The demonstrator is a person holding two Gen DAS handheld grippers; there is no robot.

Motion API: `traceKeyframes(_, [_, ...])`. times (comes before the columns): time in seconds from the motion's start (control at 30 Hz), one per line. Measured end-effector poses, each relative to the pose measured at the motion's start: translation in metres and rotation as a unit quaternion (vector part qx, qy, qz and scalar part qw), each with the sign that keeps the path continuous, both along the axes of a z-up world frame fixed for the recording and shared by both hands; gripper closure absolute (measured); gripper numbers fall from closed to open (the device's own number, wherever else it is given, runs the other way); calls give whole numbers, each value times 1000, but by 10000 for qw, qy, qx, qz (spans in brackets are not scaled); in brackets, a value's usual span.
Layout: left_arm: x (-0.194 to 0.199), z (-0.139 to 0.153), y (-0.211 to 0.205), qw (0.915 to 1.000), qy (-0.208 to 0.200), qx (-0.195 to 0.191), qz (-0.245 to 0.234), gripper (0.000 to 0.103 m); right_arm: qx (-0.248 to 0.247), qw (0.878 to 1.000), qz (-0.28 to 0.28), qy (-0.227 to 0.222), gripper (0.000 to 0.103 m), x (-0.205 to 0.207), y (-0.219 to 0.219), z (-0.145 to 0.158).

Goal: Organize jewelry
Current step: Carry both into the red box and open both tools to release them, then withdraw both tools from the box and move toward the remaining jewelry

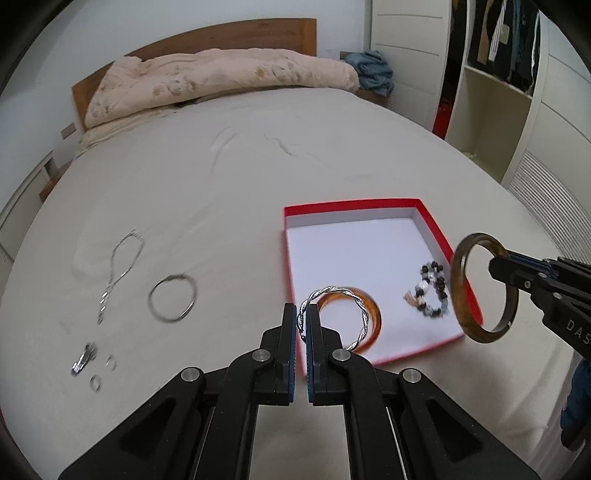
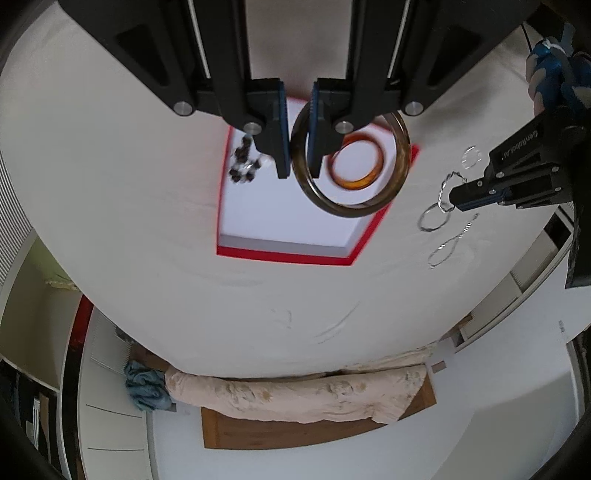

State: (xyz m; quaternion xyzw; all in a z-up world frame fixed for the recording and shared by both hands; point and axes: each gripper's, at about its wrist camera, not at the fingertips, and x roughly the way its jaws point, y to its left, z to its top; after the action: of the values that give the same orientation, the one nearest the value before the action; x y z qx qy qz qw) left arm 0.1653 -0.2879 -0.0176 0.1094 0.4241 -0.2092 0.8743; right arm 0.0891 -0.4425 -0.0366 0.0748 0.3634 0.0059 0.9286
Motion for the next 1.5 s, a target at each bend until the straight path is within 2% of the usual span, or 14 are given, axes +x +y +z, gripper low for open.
traceKeyframes(0.3, [56,-37,-55,9995,136,167,-232,99,-89,9997,-66,199,95,76,-27,-32])
traceKeyframes(0.47, [79,-61,-68,9991,272,259,-199,99,-206,9987,-74,458,95,110,-37,-56])
traceKeyframes(0.83, [88,-95,-75,9976,556,333,-256,99,-610,9940,199,889,94,133,-35,-83])
traceKeyframes(1.2, [91,-94,-68,9971,698,289,-83,97,-937,9902,275,1000,93,133,-27,-82])
traceKeyframes(1.37, [88,-84,-67,9975,650,222,-132,87,-881,9916,138,932,89,126,-31,-69])
traceKeyframes(1.5, [75,-61,-64,9986,472,137,-180,79,-877,9930,-3,789,83,107,-30,-49])
